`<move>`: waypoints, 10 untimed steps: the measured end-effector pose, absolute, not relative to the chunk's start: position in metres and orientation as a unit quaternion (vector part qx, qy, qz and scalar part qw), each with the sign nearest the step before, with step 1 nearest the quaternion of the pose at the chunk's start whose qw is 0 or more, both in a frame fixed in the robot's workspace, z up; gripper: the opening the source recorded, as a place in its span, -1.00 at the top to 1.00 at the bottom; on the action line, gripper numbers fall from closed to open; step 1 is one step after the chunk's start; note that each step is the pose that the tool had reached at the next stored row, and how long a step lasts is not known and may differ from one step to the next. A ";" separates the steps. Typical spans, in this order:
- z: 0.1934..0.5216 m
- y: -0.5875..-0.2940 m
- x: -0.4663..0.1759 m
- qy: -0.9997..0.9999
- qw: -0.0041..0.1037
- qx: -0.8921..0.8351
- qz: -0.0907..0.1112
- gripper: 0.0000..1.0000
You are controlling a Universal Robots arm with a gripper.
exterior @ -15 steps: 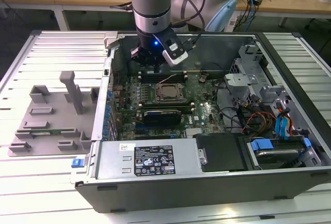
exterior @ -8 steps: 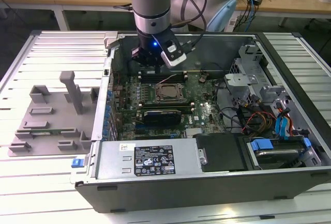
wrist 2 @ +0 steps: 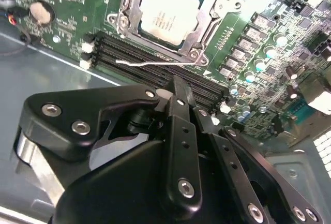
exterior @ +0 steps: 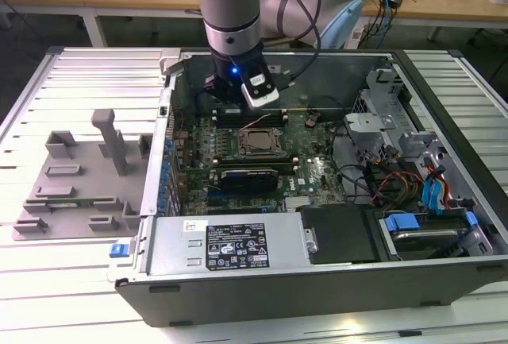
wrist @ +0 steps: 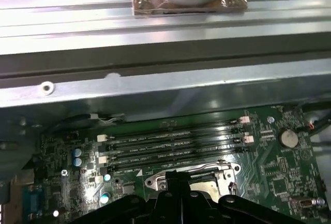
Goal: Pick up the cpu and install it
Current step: 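Install the first cpu locking lever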
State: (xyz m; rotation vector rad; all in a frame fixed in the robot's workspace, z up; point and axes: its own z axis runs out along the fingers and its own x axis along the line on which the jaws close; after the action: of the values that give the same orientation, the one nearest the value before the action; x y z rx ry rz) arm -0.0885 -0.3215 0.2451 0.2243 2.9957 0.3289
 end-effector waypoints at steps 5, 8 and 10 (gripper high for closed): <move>0.236 -0.321 -0.088 0.983 0.066 0.136 0.105 0.79; 0.231 -0.321 -0.086 0.980 0.069 0.157 0.103 0.79; 0.229 -0.320 -0.085 0.979 0.069 0.160 0.103 0.79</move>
State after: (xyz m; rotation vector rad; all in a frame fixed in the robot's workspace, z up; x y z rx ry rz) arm -0.0852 -0.3204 0.2293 0.4811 2.9485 0.3103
